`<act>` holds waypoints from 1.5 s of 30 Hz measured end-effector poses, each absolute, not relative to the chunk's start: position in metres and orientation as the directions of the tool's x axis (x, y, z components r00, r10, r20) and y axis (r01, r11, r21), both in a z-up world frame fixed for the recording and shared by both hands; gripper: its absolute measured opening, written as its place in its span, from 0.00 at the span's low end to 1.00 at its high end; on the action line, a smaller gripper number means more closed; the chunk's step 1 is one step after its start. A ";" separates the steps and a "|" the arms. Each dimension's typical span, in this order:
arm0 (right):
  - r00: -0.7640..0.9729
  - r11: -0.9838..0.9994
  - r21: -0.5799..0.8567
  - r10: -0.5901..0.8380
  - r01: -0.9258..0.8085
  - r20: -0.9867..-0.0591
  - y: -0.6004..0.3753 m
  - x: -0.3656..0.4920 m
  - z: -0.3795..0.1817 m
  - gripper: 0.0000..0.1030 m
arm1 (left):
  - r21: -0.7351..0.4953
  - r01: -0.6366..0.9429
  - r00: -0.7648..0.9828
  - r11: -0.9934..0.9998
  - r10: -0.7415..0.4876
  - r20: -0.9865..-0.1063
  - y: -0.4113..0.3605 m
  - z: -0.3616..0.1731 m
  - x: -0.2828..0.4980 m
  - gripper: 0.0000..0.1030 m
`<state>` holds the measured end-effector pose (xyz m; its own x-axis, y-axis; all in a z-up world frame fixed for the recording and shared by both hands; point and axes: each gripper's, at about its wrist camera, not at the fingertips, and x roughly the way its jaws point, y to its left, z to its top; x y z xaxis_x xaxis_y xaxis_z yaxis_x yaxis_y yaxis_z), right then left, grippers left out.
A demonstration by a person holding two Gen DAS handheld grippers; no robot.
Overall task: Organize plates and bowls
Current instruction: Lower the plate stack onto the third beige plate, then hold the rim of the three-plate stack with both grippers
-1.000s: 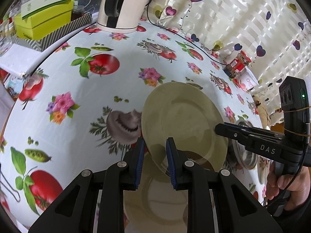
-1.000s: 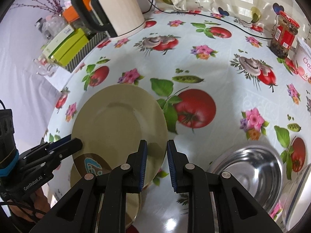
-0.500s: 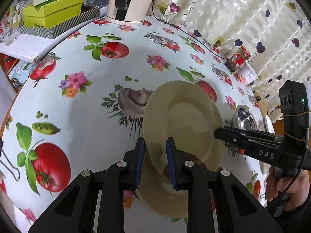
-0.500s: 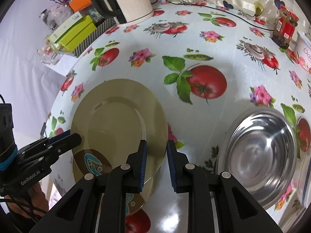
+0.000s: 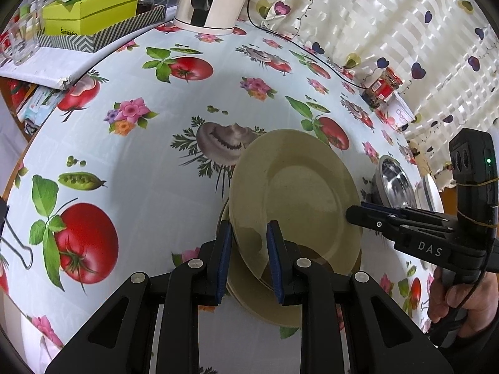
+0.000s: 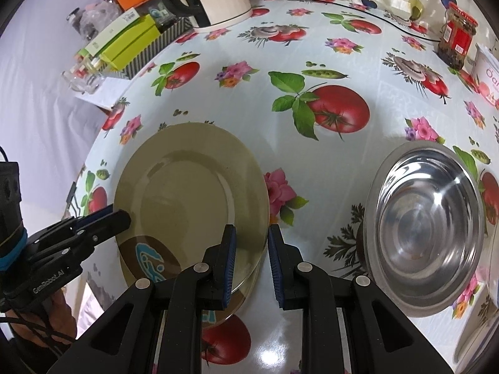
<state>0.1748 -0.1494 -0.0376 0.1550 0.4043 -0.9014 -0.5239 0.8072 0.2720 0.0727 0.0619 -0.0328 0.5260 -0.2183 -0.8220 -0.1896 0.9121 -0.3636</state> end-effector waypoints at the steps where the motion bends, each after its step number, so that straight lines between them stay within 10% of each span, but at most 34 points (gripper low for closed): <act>1: 0.154 0.807 0.272 0.404 -0.525 -0.902 -0.150 0.174 -0.038 0.20 | -0.364 -0.190 0.525 0.912 -0.219 -0.823 0.062 -0.033 0.072 0.22; 45: 0.165 0.791 0.272 0.421 -0.548 -0.892 -0.157 0.149 -0.037 0.21 | -0.332 -0.168 0.513 0.928 -0.205 -0.833 0.055 -0.037 0.046 0.22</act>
